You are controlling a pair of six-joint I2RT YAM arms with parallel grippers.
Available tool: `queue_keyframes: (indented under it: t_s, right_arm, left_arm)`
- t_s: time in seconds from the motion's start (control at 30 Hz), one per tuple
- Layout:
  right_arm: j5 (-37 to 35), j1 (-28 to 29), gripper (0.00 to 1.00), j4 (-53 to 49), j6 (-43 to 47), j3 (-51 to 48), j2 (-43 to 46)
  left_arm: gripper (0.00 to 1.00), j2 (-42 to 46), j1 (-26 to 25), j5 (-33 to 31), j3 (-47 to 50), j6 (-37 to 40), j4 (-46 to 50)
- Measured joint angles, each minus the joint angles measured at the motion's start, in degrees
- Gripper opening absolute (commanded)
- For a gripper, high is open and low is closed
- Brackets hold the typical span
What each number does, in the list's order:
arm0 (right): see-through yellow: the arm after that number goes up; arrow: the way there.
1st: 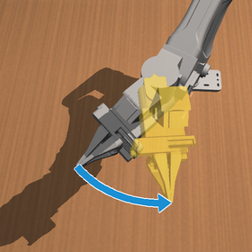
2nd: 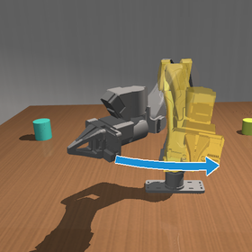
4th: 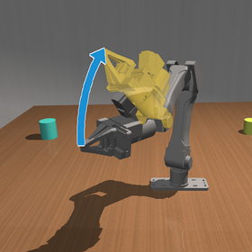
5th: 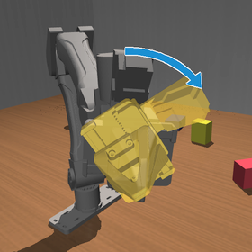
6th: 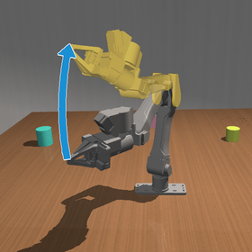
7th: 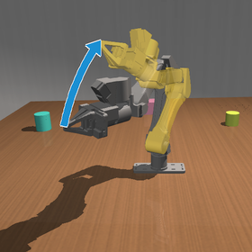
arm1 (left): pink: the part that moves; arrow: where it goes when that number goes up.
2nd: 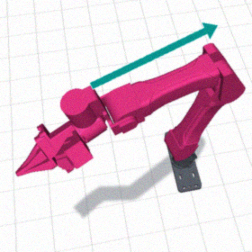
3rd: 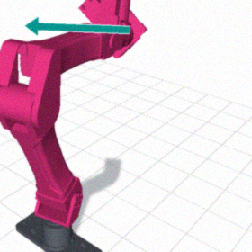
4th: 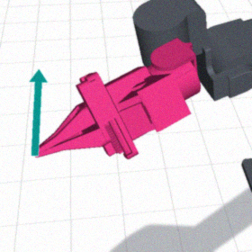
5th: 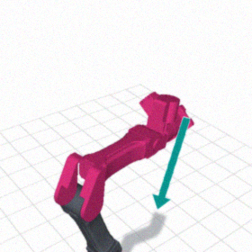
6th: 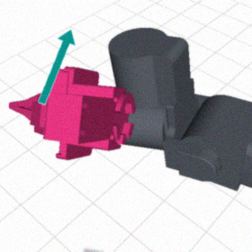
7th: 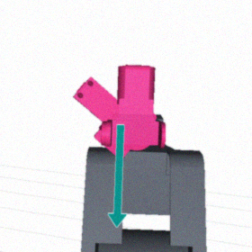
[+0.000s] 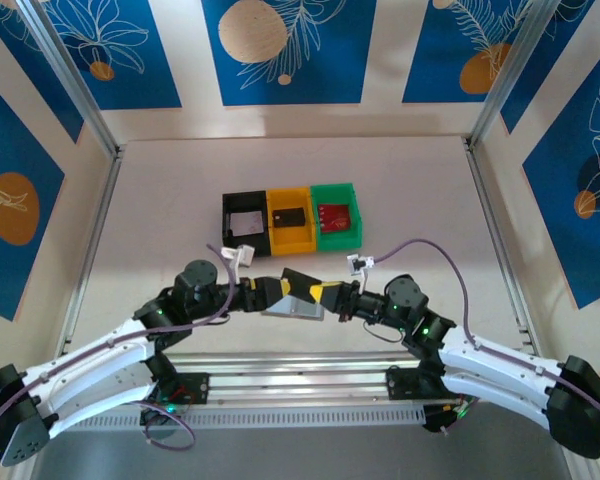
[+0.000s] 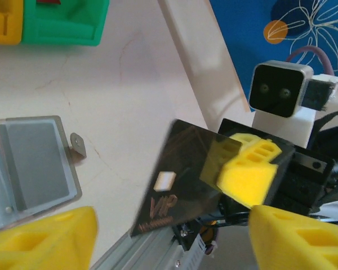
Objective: Take the credit cards out of the card holder
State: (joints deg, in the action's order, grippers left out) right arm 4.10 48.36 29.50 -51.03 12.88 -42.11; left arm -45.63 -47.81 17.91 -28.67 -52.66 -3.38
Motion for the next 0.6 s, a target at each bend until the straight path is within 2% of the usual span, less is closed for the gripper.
queue_keyframes:
  t_s: [0.07, 0.23, 0.4, 0.6]
  right_arm:
    - [1.6, -2.71, 0.0, -3.93, 0.57, 2.1, 1.14]
    - [7.39, -11.82, 0.0, -13.62, 2.36, 9.25, 0.85]
    - [12.72, -19.58, 0.0, -26.73, 5.88, 21.46, -6.73]
    - [15.1, -23.76, 0.0, -42.21, 12.5, 38.64, -21.88]
  left_arm:
    - [0.83, 0.92, 1.01, 0.02, -4.66, 3.43, 6.08]
    - [1.0, 1.16, 5.77, -1.22, -16.02, 12.85, 20.83]
    - [1.0, -0.7, 10.86, -5.81, -23.67, 21.29, 33.92]
    - [1.0, -1.77, 12.2, -17.7, -25.97, 26.82, 43.08]
